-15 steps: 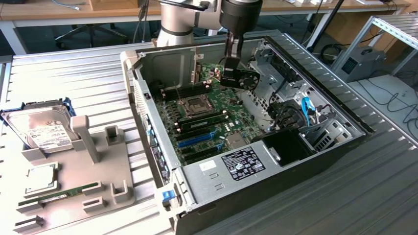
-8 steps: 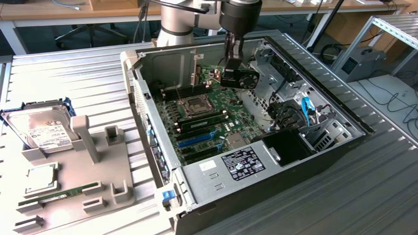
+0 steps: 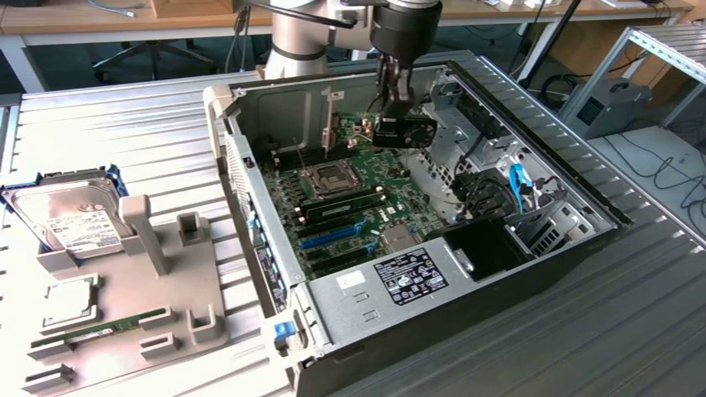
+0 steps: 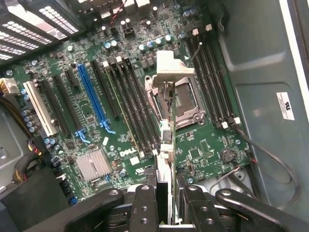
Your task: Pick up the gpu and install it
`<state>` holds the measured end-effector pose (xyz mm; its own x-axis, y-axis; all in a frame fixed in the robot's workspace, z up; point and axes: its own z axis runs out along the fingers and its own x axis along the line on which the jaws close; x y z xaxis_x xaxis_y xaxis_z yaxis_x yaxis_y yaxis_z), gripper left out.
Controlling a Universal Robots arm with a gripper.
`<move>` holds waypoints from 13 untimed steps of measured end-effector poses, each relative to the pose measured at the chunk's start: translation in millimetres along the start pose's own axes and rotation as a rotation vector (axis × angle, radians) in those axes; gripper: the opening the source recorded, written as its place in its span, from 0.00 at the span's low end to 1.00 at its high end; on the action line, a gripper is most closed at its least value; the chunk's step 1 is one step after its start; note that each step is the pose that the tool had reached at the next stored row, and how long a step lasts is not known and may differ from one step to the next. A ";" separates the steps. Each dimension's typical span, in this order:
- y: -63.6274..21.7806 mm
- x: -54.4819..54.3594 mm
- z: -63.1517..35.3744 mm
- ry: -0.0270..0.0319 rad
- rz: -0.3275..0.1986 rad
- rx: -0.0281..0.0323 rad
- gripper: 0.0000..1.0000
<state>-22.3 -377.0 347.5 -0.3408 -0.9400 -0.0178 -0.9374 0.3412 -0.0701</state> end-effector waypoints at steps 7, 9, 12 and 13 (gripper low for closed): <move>0.0 0.0 0.1 -0.0025 -0.034 -0.0006 0.26; 0.0 0.0 0.2 -0.0030 -0.043 -0.0007 0.26; 0.0 0.0 0.3 -0.0046 -0.068 -0.0011 0.26; 0.0 0.0 0.4 -0.0049 -0.072 -0.0012 0.26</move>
<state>-22.3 -377.0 347.1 -0.2717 -0.9622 -0.0176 -0.9597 0.2722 -0.0702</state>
